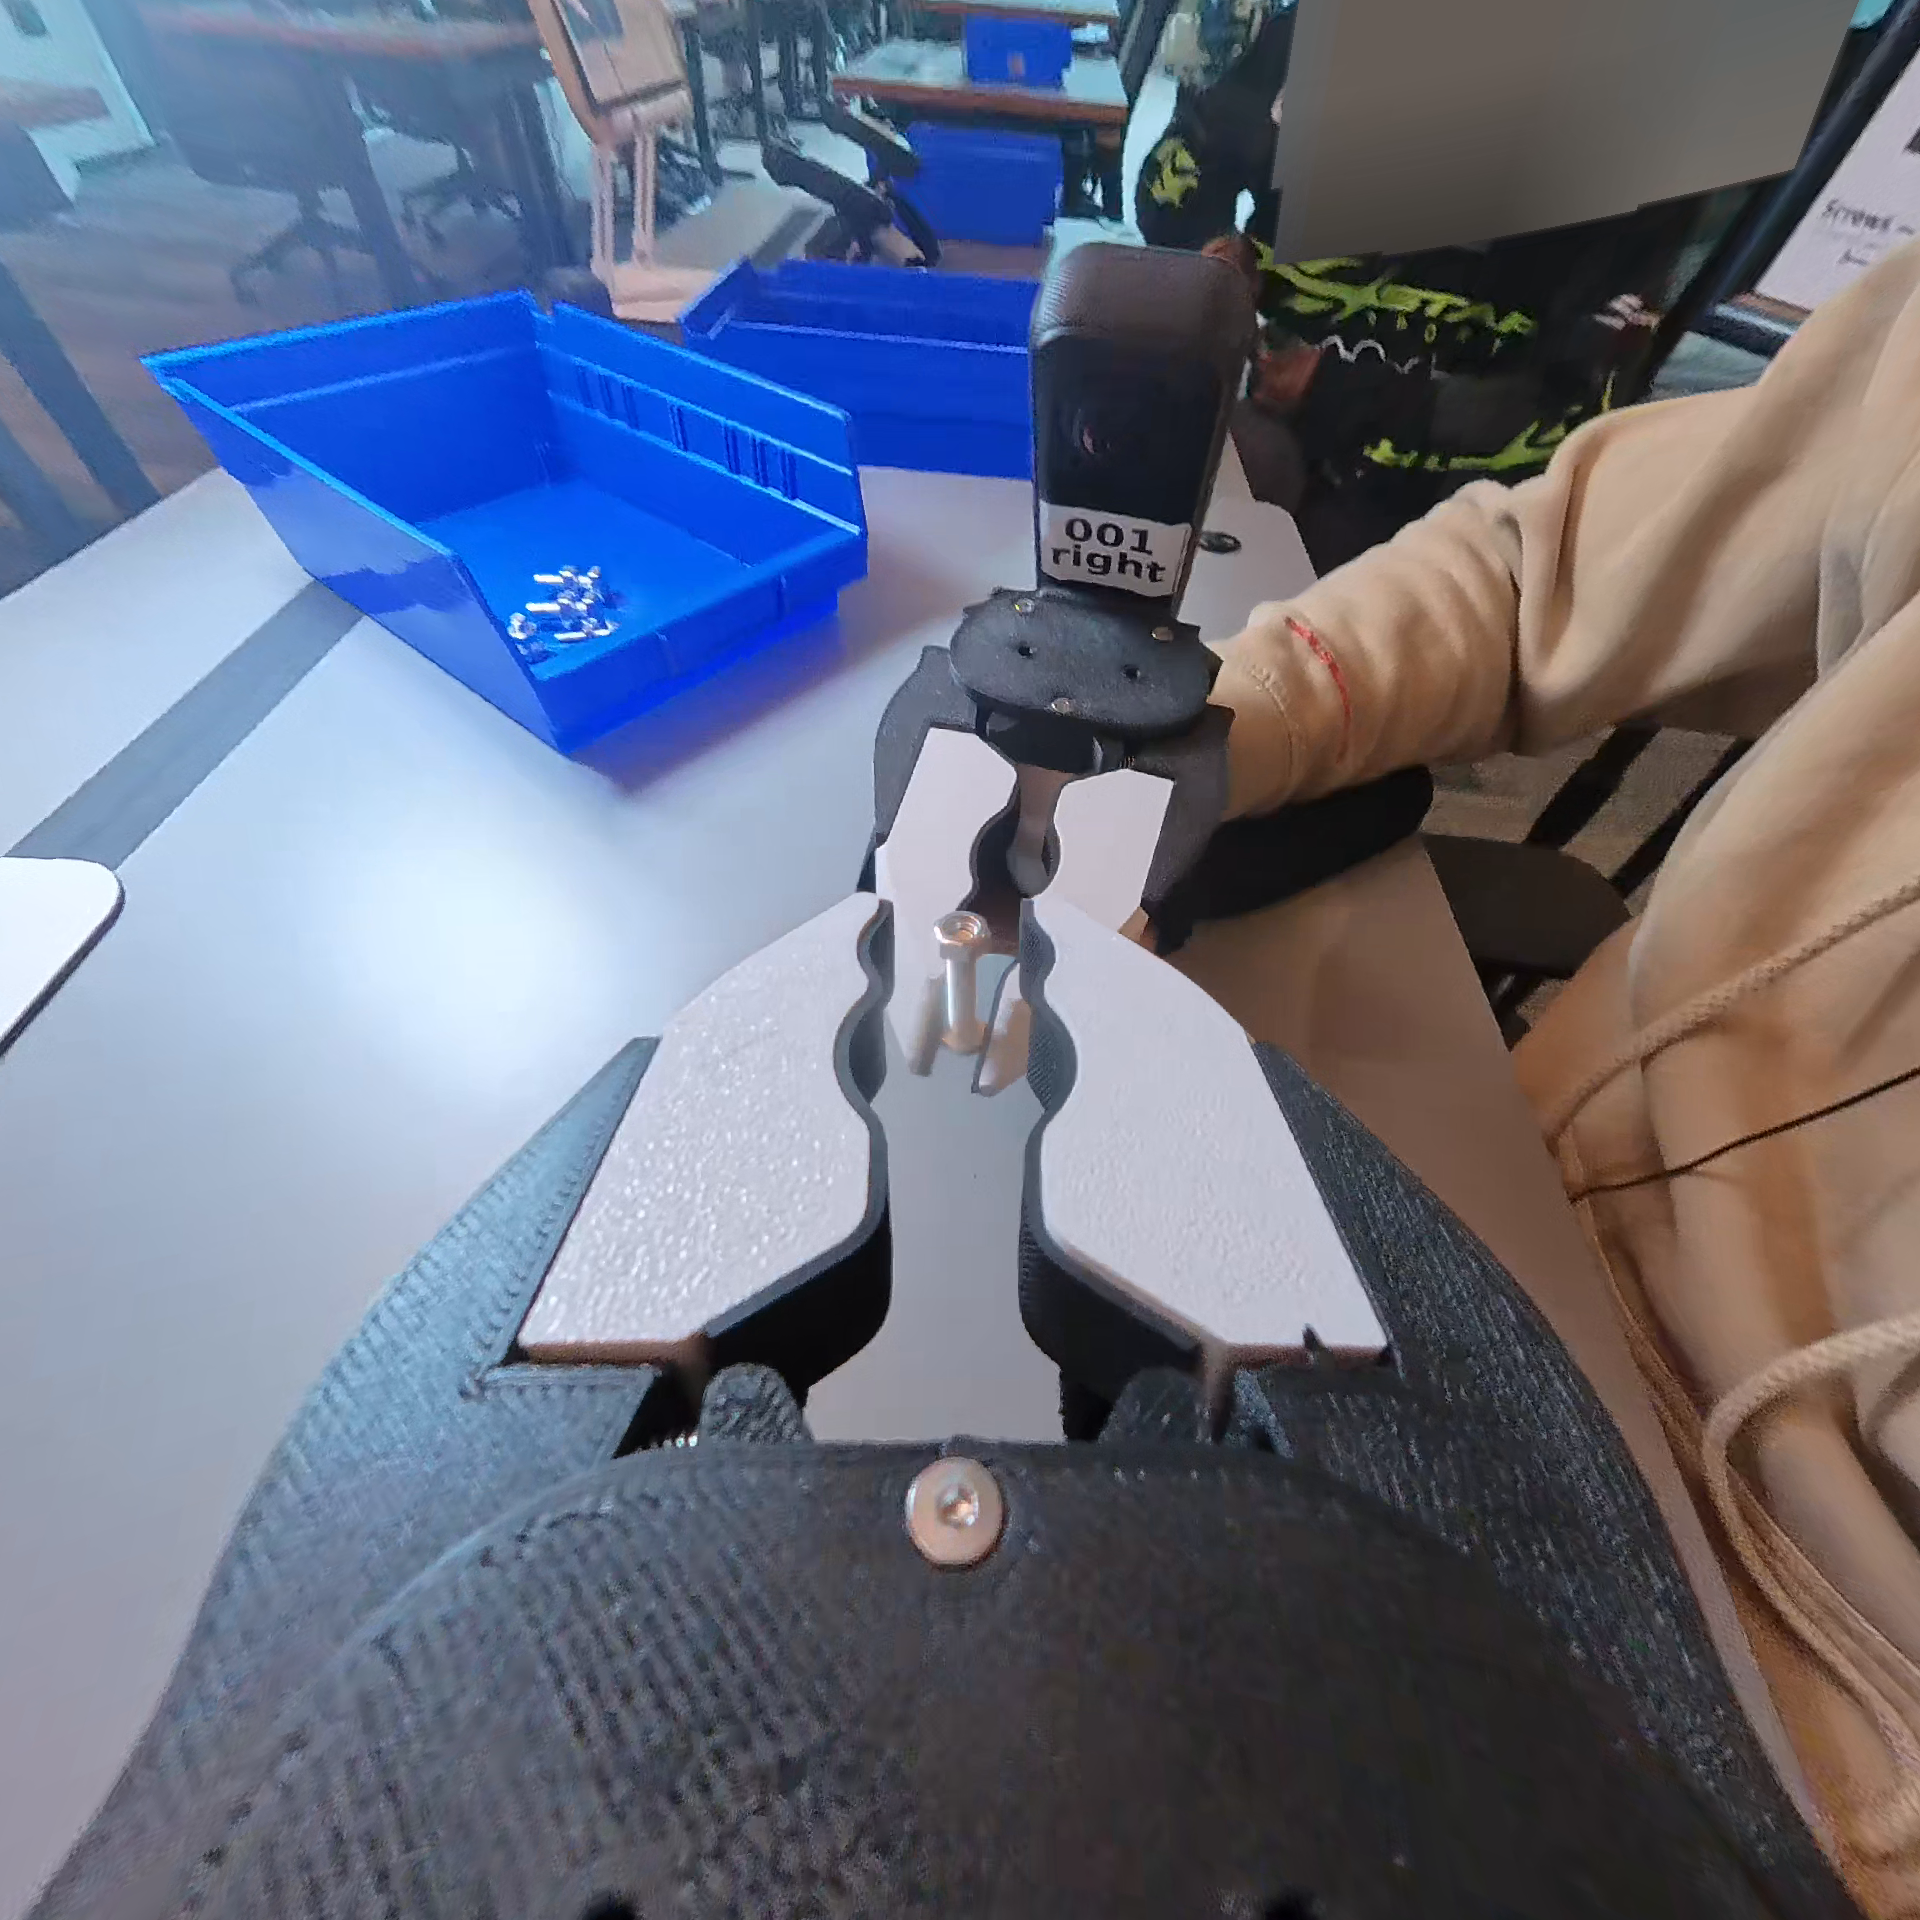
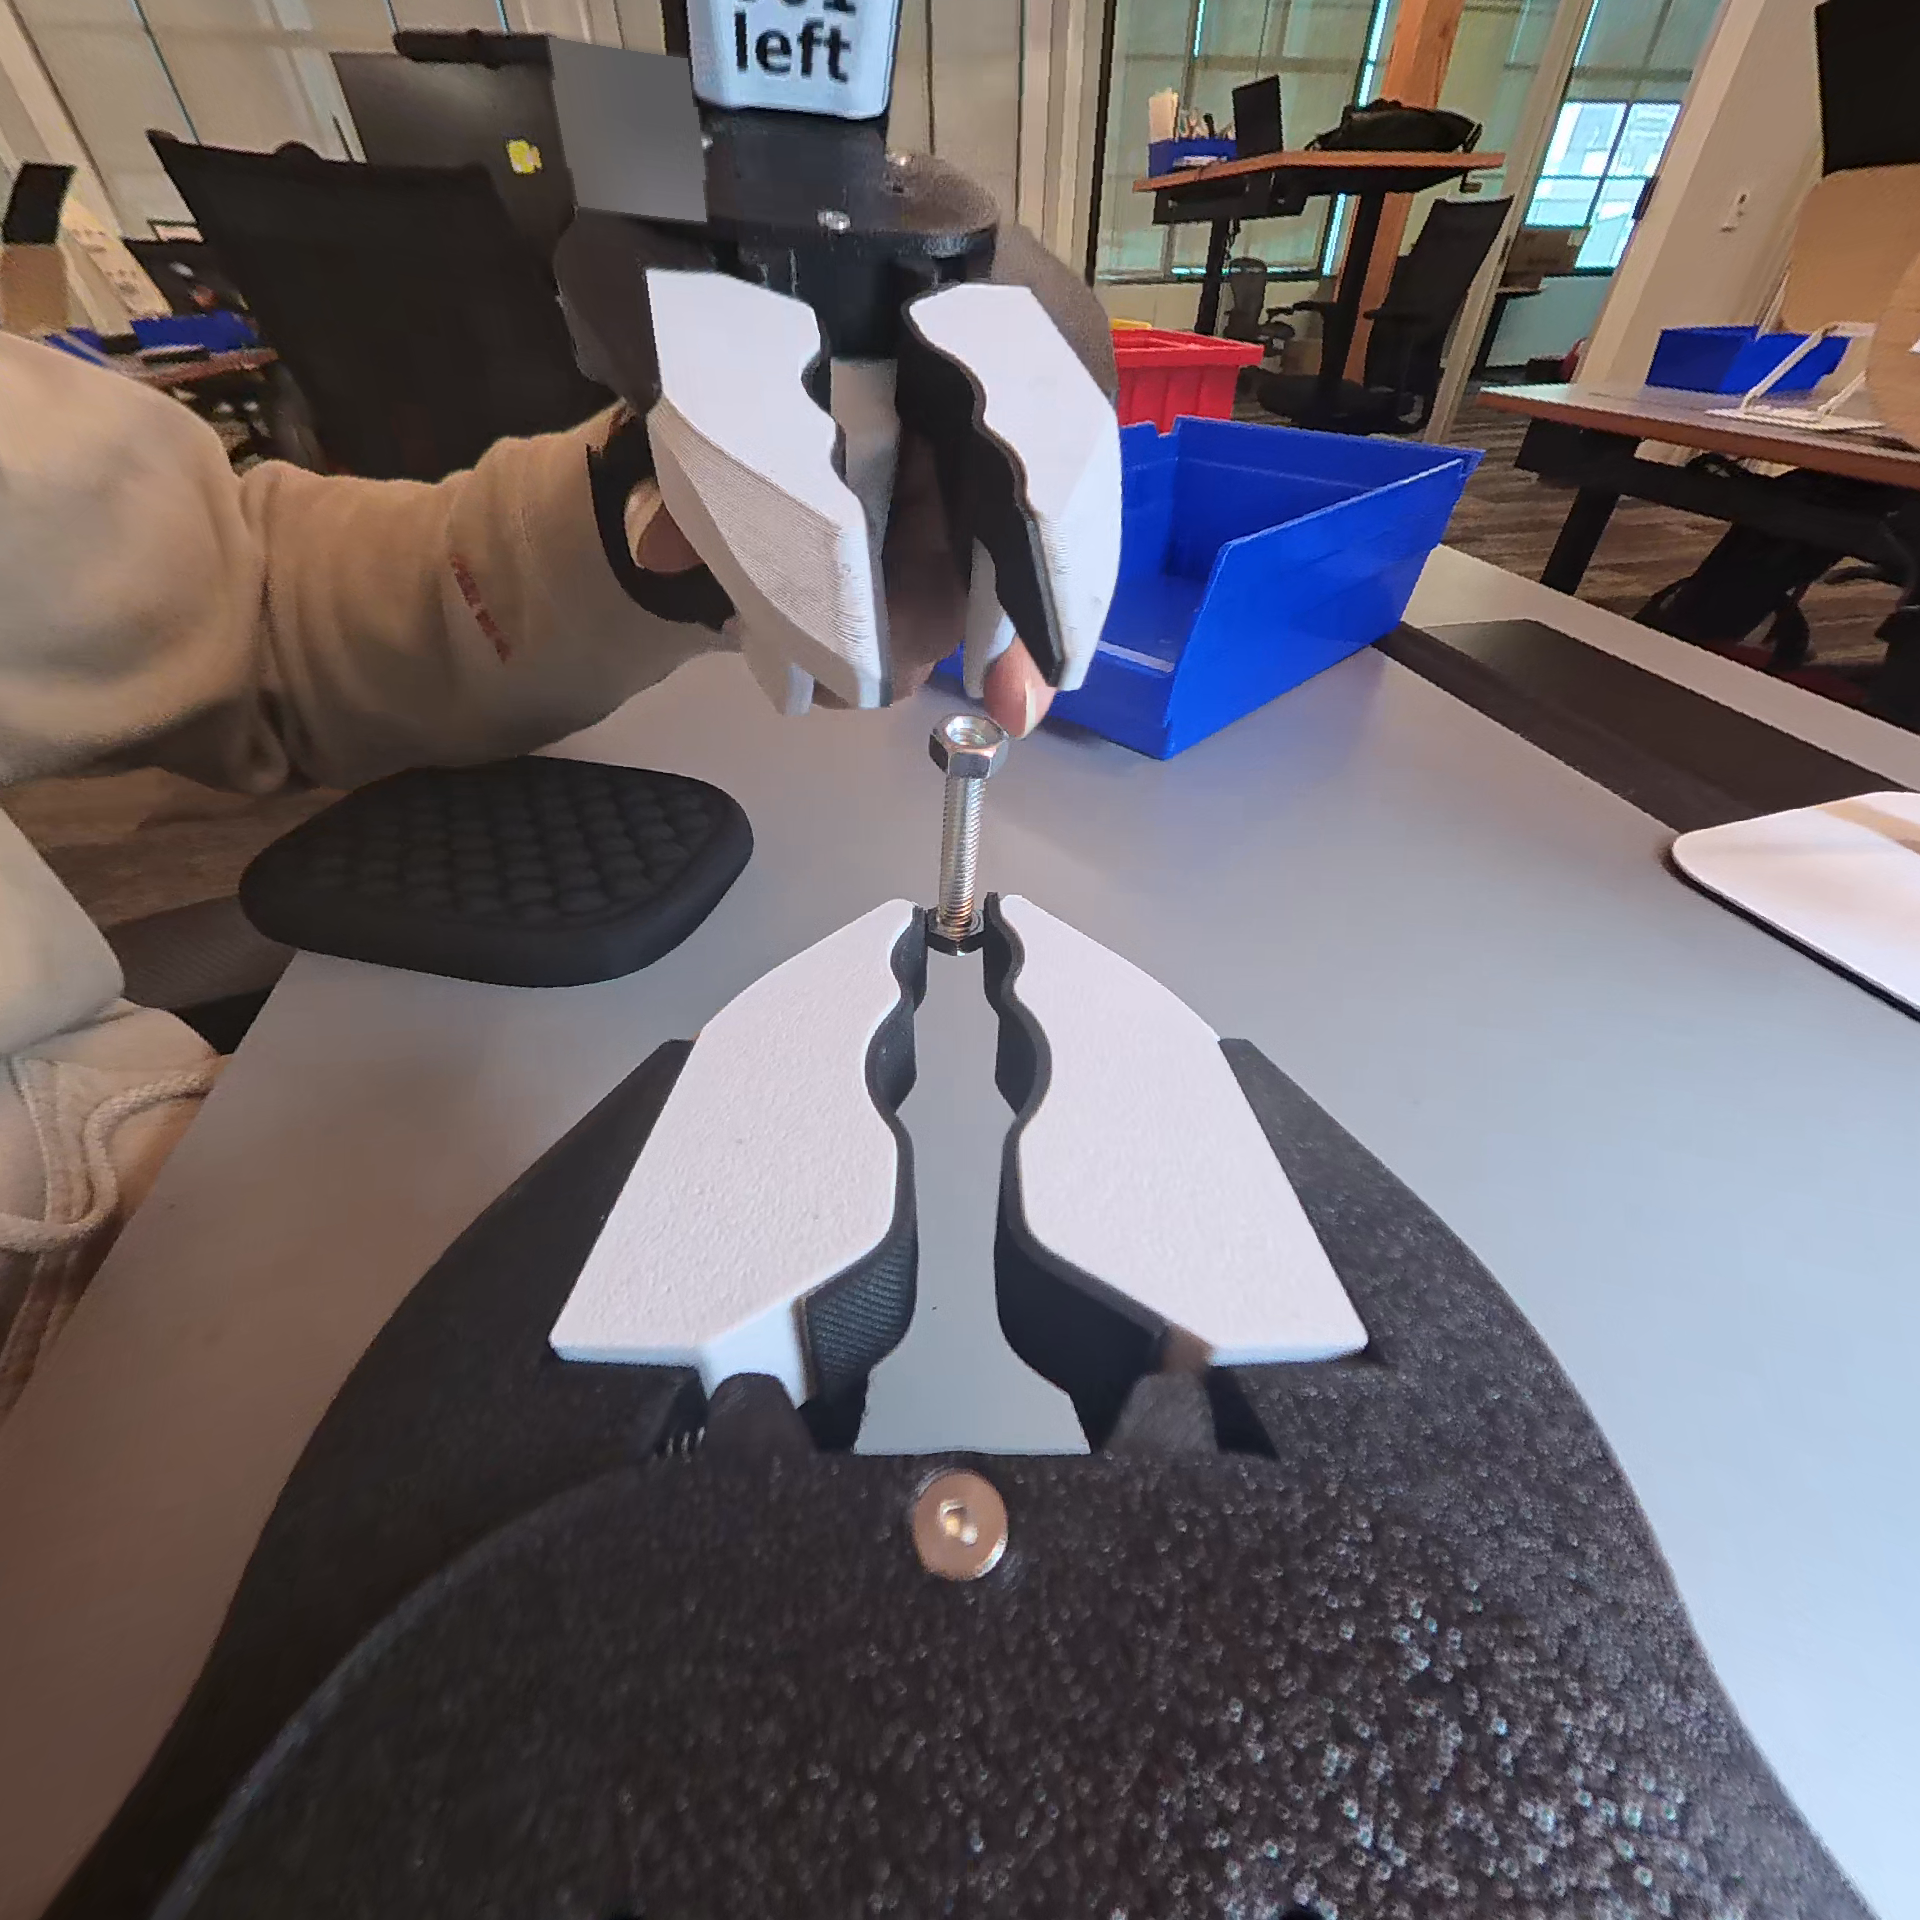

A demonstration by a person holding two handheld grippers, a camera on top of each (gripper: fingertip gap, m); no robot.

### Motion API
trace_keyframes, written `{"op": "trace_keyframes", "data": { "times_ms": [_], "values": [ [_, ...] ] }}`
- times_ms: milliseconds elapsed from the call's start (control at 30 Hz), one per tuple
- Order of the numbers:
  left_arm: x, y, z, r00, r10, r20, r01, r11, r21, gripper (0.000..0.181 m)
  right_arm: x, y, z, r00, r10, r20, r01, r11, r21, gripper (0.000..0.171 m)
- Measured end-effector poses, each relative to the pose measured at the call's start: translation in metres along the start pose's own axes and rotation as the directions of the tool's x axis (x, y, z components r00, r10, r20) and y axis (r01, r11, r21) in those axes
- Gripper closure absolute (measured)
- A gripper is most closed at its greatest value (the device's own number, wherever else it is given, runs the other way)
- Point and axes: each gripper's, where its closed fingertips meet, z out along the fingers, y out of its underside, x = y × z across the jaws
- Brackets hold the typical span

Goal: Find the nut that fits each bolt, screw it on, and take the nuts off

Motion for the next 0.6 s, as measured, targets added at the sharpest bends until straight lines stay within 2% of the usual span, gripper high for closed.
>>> {"op": "trace_keyframes", "data": {
  "times_ms": [600],
  "values": [
    [-0.0052,0.0071,-0.0038,1.000,-0.016,0.005,0.015,0.999,0.048,0.169,-0.0011,-0.0082,-0.0028,1.000,-0.019,0.006,0.019,0.998,0.055,0.161]
  ]
}}
